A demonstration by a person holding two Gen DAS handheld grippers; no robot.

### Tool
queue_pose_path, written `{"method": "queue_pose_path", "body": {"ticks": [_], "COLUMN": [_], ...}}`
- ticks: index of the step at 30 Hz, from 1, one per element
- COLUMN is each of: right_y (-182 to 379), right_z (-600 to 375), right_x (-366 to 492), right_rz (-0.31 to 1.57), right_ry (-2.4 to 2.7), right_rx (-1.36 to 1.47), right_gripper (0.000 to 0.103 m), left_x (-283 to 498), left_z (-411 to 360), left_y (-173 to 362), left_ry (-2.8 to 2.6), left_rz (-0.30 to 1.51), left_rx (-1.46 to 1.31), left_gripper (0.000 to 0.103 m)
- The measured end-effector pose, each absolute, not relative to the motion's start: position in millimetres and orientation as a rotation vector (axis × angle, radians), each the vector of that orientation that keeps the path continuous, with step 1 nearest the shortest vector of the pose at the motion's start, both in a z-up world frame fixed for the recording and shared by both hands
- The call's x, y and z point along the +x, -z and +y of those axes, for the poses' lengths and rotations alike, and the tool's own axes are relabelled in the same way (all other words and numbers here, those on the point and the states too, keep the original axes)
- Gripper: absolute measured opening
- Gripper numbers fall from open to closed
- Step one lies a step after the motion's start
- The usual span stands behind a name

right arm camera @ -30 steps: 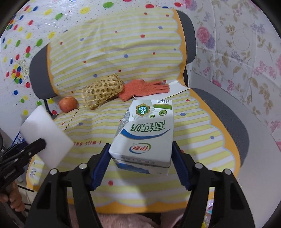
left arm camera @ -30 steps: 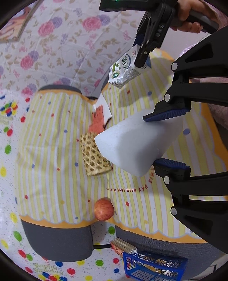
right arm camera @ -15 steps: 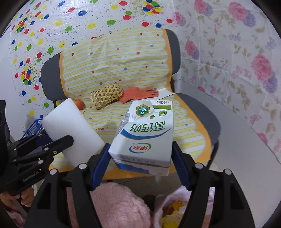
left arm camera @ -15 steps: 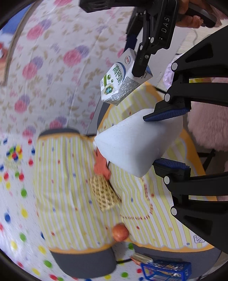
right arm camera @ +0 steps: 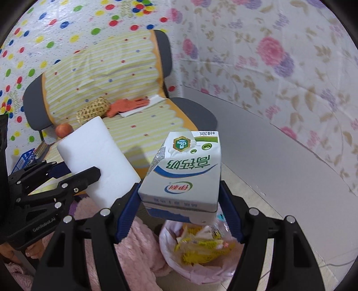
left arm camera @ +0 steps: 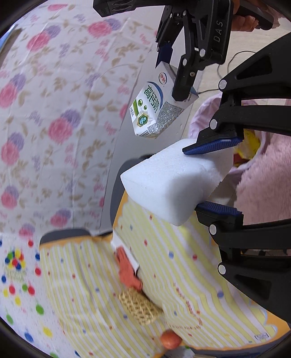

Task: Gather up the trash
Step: 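Carry the sponge and milk carton over the bin and open both grippers, then return both grippers toward the chair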

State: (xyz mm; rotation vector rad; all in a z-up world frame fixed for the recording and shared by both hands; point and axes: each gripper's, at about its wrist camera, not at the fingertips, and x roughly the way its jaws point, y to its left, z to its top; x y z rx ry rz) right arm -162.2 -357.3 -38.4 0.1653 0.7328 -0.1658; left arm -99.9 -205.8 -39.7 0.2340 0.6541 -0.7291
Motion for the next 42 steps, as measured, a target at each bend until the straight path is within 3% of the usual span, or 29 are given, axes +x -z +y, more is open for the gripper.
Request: {"method": "queue_pose_path", "body": {"ticks": [8,9,10,12,29,42], "right_y": [55,59,63,73,46,16], "right_z": [-389,-392,-395,-403,-379,-321], "right_x": [-174,-172,-169,-167,-159,-99], "right_rz": [0.745,0.754,0.767,0.799,0.737,0.692], "right_ry": [0.221,0.226,0.229,0.24,0.167,0.018], "right_rx": [0.232,0.235,0.239,0.254,0.23,0.11], "right_gripper": [0.07,0.071,0.077,0.081,0.081,0.081], "left_x": [-98,-95,-94,-89,-77,-49], "left_z": [-243,-247,-250,-252,-188,-109], "left_y": [54,57,60,68,53,35], "left_ry": [0.803,0.826,0.833,0.814,0.64,0.433], "left_rz": [0.688,0.694,0.705,0.732,0.722,0.693], "left_rx": [0.259,0.258,0.261,0.261,0.225,0.121], "left_gripper": [0.047,0.052,0.067,0.077,0.078,0.08]}}
